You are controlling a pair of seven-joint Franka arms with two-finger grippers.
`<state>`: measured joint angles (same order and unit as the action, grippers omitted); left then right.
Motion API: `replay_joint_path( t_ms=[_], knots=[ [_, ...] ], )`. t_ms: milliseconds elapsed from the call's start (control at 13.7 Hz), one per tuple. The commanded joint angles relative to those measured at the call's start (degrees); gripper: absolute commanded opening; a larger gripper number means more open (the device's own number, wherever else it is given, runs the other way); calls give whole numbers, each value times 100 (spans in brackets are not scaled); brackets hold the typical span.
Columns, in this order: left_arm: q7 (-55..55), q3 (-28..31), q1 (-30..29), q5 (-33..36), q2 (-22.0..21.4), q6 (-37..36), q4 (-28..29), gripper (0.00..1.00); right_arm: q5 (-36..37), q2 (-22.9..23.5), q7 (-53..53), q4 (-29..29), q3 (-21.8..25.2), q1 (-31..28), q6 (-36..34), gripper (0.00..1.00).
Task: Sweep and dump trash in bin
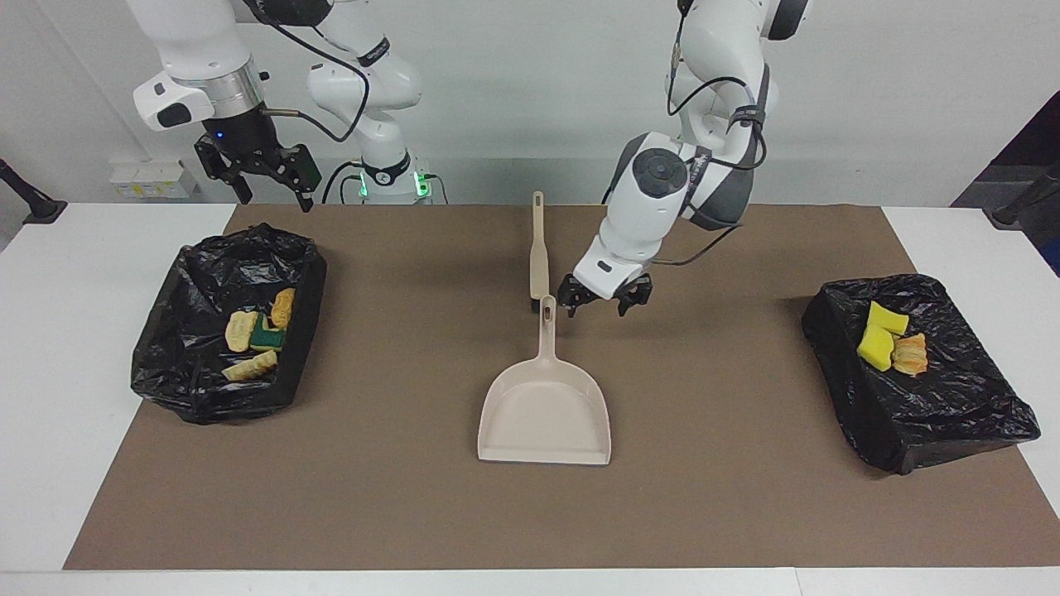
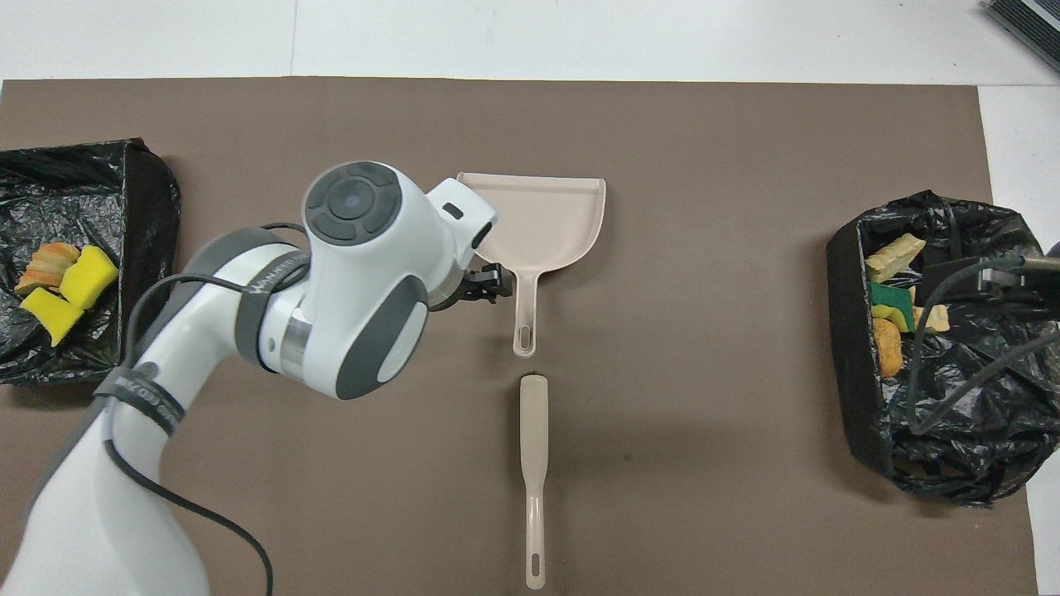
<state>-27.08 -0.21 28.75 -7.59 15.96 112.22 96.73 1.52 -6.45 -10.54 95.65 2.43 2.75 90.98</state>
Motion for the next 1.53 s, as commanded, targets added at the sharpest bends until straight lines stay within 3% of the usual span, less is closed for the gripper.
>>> replay_joint_path(
  t_ms=[0, 292, 657, 875, 1094, 1459],
  knots=[
    [630, -23, -456, 214, -355, -567, 48, 100, -99, 30, 193, -99, 39, -12, -115, 100],
    [2116, -23, -1519, 214, -944, -1341, 48, 100, -99, 30, 193, -108, 47, -12, -115, 100],
    [3163, -5, -2320, 223, -1507, -2080, 66, 100, -99, 30, 184, -108, 47, -12, -115, 100],
    [3278, 82, -2436, 476, -1719, -2247, -21, 100, -99, 30, 184, -99, 39, -12, -115, 100],
    [3305, 127, -2453, 610, -1622, -2766, -610, 100, -99, 30, 184, -108, 47, -12, -115, 100],
    [3305, 127, -2453, 706, -1622, -2635, -585, 100, -99, 30, 193, -99, 47, -12, -115, 100]
  ],
)
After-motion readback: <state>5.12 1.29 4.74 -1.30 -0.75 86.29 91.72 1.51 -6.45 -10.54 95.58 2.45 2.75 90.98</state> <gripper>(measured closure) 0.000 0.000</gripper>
